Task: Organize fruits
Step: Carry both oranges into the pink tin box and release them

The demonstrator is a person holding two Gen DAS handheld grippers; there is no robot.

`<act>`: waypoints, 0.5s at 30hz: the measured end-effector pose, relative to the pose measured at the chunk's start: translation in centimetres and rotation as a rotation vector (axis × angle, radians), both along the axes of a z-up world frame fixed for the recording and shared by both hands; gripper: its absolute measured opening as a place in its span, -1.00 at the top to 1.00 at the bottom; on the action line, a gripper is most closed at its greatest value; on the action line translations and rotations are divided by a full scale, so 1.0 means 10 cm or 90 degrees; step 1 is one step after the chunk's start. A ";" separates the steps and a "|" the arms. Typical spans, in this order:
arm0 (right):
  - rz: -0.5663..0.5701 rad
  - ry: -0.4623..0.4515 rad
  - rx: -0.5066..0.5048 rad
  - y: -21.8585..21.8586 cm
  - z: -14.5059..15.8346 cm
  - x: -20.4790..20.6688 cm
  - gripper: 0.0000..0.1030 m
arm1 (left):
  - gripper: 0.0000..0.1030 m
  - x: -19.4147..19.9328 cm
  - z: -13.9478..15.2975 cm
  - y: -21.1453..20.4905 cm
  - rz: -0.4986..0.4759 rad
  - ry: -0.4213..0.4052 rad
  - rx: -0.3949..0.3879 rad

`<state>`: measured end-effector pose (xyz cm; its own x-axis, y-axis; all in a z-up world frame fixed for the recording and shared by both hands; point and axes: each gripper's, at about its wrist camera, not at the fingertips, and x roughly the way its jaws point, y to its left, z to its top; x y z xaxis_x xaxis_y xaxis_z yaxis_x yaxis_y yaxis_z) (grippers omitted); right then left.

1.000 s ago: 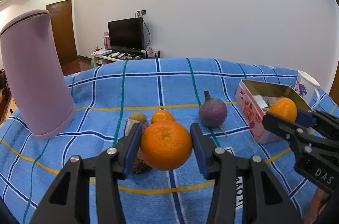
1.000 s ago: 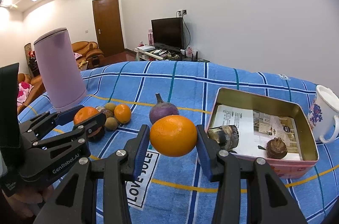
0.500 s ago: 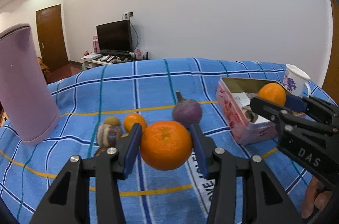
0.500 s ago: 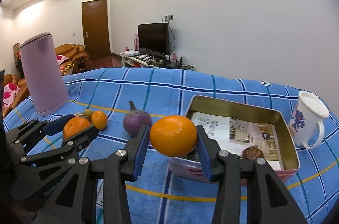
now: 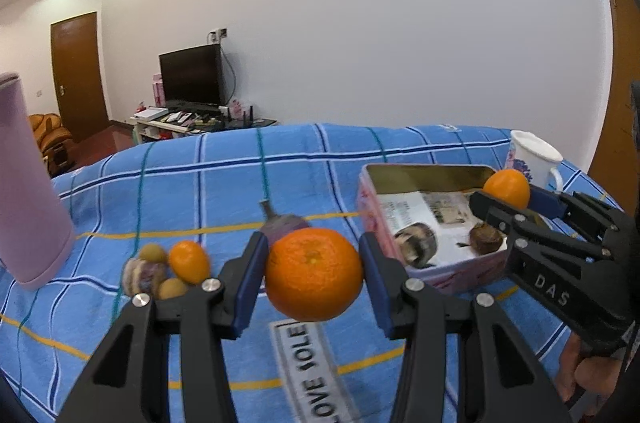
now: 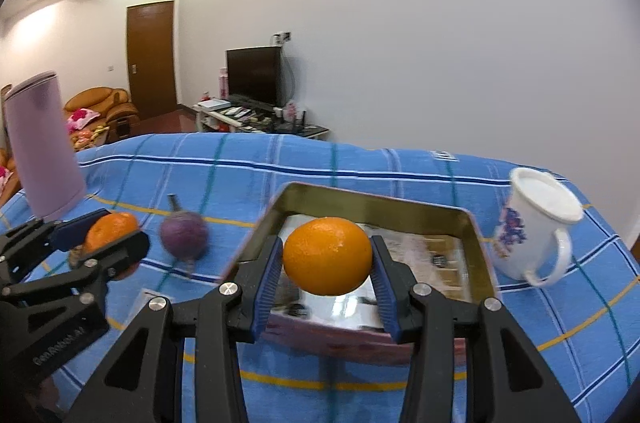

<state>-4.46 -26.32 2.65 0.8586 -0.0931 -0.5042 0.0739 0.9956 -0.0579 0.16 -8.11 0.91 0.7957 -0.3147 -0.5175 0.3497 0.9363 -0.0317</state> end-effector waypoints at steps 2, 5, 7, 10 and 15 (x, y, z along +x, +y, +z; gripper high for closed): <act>-0.017 -0.002 -0.001 -0.15 0.01 0.00 0.11 | 0.05 0.01 0.02 -0.10 -0.009 -0.002 0.000; -0.044 -0.004 -0.003 -0.35 0.02 0.00 0.12 | 0.05 0.04 0.05 -0.27 -0.022 -0.006 -0.002; -0.061 -0.003 -0.010 -0.48 0.01 0.01 0.12 | 0.05 0.05 0.06 -0.38 -0.033 -0.009 -0.003; -0.080 0.003 -0.013 -0.66 -0.01 0.01 0.11 | 0.05 0.06 0.09 -0.53 -0.048 -0.013 -0.004; -0.101 0.014 -0.011 -0.86 -0.03 0.02 0.11 | 0.05 0.11 0.10 -0.80 -0.073 -0.012 -0.003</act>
<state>-4.22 -34.96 2.33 0.8213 -0.2353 -0.5197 0.2288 0.9704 -0.0779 1.28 -16.14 1.94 0.7641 -0.4061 -0.5012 0.4545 0.8903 -0.0283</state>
